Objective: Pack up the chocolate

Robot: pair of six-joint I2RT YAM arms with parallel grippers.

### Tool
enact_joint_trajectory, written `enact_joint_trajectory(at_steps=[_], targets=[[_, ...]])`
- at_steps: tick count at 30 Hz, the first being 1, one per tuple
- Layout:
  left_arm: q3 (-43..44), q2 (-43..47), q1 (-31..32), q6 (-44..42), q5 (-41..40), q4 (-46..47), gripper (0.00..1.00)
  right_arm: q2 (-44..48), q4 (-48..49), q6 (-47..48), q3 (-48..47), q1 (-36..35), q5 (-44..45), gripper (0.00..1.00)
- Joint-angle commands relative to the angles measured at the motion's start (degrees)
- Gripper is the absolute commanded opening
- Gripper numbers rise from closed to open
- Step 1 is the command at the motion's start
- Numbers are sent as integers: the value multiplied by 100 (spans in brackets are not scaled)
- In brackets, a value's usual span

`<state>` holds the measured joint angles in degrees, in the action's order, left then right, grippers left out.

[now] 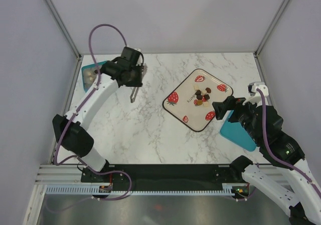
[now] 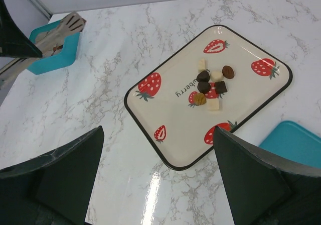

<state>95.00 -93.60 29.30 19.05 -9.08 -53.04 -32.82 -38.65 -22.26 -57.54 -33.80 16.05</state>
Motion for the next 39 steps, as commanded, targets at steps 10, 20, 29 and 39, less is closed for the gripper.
enact_joint_trajectory(at_steps=[10,20,29,39], targets=[[-1106,721,-2288,178,-103,-84,28,-190,174,73,-12,-12,-129,98],[-1028,414,-2534,-50,117,390,29,-260,262,55,111,-12,-67,98],[-641,-175,-2543,-94,38,408,29,-401,358,55,129,-12,-32,98],[-465,-544,-2552,-226,-5,514,30,-480,411,20,147,-12,-59,98]])
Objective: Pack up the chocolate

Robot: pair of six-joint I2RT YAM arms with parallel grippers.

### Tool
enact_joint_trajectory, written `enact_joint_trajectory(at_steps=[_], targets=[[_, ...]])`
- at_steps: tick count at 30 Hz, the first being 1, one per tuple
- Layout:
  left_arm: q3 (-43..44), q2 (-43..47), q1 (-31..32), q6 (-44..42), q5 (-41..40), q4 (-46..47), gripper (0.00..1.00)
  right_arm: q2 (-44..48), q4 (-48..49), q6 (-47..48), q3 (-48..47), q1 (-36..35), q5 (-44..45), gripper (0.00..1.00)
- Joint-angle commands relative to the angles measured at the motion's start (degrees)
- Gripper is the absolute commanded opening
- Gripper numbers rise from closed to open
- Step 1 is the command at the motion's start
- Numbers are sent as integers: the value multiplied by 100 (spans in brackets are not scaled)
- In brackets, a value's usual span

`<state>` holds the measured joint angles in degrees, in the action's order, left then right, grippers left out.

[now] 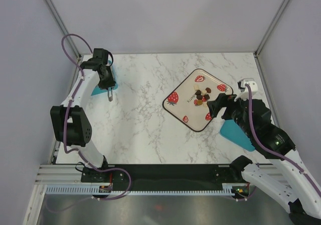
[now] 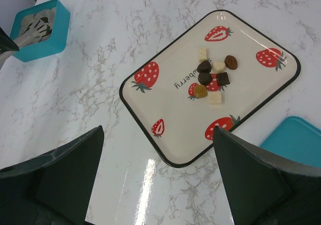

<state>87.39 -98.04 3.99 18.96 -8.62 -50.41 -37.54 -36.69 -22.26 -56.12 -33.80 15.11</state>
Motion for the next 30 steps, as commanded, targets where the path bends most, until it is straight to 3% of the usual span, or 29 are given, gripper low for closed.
enact_joint_trajectory(at_steps=[1,30], targets=[[348,-145,-21,-243,-61,243,30,-8,215,20,22,-12,62,98],[41,-84,-21,-270,-236,155,37,-25,285,-76,66,-4,-70,98]])
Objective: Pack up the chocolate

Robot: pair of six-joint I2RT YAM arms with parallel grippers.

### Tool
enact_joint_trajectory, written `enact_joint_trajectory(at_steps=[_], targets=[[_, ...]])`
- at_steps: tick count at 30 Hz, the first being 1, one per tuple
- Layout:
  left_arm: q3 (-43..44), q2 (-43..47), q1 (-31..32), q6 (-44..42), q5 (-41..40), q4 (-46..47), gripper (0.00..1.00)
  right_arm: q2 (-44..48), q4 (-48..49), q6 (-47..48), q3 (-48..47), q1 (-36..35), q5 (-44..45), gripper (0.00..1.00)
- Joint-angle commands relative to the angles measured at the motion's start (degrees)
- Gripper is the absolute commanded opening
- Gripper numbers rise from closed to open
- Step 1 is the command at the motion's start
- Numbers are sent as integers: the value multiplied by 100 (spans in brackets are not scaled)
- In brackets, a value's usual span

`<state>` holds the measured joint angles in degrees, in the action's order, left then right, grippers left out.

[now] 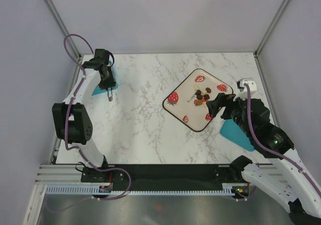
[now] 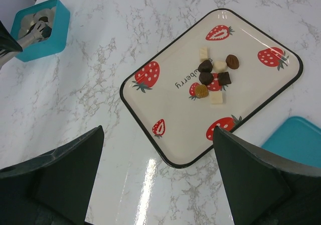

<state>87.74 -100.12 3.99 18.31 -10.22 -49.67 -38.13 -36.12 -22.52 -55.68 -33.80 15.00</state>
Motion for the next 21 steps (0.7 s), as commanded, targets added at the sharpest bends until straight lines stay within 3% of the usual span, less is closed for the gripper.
enact_joint_trajectory(at_steps=[1,21], targets=[[6,124,-21,-205,-86,89,38,34,228,-42,13,-12,-59,98],[269,229,-12,-257,-279,-87,47,60,254,-77,49,-12,-77,98]])
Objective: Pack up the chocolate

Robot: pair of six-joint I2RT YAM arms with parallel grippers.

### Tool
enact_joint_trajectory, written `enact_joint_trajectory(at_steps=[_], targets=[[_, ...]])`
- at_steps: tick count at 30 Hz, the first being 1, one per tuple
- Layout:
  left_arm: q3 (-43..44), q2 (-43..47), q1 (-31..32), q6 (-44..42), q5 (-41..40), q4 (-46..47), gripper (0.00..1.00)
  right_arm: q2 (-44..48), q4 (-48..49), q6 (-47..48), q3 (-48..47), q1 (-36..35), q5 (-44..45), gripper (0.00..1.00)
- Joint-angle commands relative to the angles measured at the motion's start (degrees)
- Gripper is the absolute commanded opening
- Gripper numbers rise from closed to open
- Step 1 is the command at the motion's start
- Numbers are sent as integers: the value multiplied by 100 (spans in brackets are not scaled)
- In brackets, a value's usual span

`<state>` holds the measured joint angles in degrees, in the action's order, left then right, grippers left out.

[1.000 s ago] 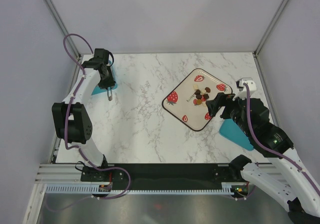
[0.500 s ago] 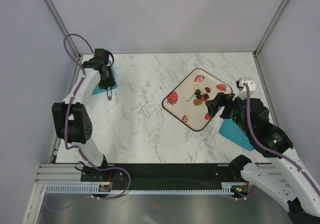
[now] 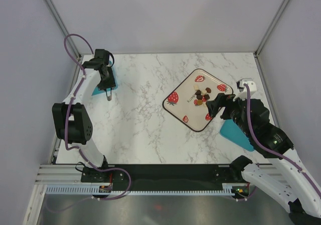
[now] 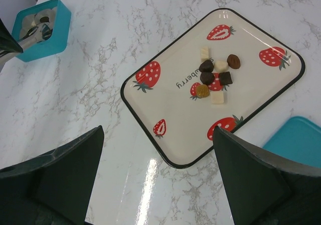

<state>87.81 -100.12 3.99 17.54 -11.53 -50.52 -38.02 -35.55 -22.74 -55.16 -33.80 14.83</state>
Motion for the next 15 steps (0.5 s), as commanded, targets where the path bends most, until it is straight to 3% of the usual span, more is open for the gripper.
enact_joint_trajectory(at_steps=[1,9,15], targets=[[298,264,-12,-198,-96,-1,47,66,189,-55,-13,-12,-59,98],[684,879,418,-374,134,-28,47,75,189,-90,-39,-12,-112,98],[720,1187,1498,-251,301,-28,47,119,180,-125,-57,-12,-129,98]])
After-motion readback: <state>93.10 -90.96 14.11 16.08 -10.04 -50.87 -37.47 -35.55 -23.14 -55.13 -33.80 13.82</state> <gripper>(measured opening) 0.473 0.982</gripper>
